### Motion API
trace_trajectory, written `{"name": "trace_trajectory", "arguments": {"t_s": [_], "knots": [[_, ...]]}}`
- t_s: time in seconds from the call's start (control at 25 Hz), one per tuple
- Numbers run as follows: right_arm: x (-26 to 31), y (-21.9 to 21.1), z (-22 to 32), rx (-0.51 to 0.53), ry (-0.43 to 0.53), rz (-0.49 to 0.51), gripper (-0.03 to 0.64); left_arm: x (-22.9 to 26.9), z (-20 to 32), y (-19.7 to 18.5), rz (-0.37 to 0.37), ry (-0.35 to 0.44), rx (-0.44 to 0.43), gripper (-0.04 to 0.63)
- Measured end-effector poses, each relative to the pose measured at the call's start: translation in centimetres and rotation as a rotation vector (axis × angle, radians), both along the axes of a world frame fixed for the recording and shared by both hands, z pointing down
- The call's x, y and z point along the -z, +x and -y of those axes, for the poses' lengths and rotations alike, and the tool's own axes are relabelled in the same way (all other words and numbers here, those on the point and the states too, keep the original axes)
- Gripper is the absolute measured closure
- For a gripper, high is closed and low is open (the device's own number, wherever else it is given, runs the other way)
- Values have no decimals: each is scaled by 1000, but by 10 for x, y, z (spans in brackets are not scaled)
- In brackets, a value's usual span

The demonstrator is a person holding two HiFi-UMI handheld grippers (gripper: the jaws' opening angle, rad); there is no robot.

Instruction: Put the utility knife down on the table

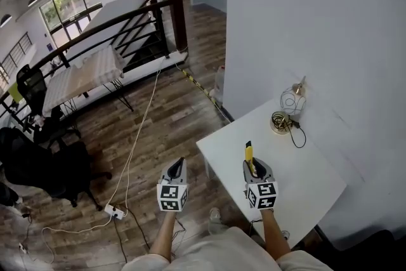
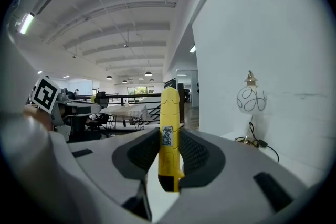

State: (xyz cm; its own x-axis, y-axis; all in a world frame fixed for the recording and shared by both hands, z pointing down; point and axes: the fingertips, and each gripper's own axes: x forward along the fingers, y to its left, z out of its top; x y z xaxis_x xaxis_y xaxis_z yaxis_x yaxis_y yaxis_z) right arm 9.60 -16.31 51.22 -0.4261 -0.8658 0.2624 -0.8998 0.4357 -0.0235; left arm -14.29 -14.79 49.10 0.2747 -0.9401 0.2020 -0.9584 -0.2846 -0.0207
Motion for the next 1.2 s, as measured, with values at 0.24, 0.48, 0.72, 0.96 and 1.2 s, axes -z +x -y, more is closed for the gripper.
{"name": "trace_trajectory", "arguments": {"t_s": [0.24,0.48,0.72,0.96,1.2], "knots": [[-2,0,68,6,-13,8,506,1,67,2,2,-4,5,589],[-14,-3,114,20,-35,6,506,-9,107,-4,2,-22,23,589],[-24,-9,133,31,-65,2,506,-15,130,-6,0,-37,24,589],[-35,-16,153,36,-91,-2,506,-23,150,-11,4,-58,21,589],[-47,-26,166,31,-135,-8,506,-38,171,-22,-2,-99,17,589]]}}
